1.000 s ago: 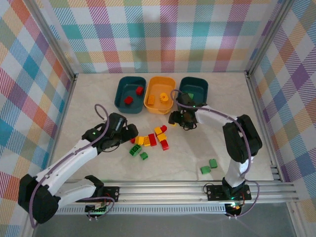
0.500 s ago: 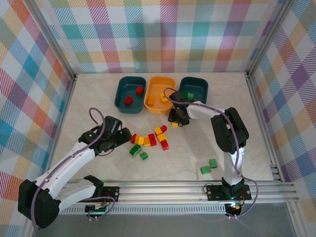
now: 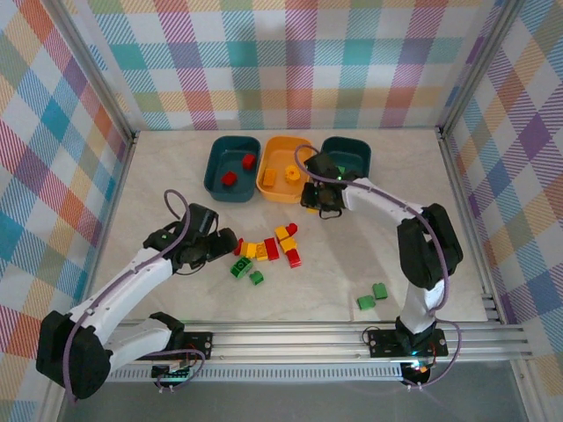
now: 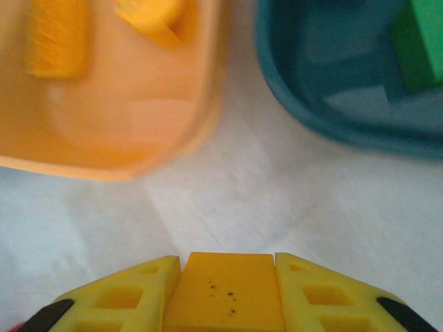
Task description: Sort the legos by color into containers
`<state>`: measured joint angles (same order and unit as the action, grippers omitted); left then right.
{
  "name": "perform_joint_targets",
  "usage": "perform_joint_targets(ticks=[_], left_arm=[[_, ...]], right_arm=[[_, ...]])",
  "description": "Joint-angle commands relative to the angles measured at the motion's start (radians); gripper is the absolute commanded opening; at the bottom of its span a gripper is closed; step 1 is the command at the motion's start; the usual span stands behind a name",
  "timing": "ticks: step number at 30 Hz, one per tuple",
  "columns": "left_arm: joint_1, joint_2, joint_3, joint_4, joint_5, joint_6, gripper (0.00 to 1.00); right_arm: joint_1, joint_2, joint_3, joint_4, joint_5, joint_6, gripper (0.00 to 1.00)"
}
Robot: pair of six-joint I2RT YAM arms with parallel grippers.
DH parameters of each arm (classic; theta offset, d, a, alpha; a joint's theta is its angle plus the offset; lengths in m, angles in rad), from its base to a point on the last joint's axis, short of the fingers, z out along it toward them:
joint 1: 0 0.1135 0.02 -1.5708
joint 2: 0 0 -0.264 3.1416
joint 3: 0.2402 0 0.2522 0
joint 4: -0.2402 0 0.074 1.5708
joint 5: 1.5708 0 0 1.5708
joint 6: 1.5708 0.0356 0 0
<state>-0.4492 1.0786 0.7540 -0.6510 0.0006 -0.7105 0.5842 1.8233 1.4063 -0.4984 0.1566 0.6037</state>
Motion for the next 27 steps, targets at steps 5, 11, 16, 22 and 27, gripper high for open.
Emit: perform_joint_targets(ticks=[5, 11, 16, 22, 27], left_arm=[[-0.016, 0.064, 0.027, 0.055, 0.100, 0.038, 0.81], [-0.016, 0.074, 0.029, 0.013, 0.051, 0.072, 0.79], [-0.016, 0.137, 0.040, 0.000, -0.007, 0.084, 0.72], [-0.016, 0.281, 0.076, 0.000, -0.042, 0.108, 0.60], [-0.018, 0.347, 0.092, 0.035, -0.036, 0.133, 0.57]], right_arm=[[-0.007, 0.221, 0.345, -0.026, -0.018, -0.172, 0.24], [-0.018, 0.446, 0.649, -0.114, -0.051, -0.203, 0.25], [-0.023, 0.583, 0.840, -0.207, -0.077, -0.221, 0.29], [-0.024, 0.620, 0.899, -0.239, -0.079, -0.247, 0.56], [-0.024, 0.572, 0.879, -0.248, -0.074, -0.254, 0.67]])
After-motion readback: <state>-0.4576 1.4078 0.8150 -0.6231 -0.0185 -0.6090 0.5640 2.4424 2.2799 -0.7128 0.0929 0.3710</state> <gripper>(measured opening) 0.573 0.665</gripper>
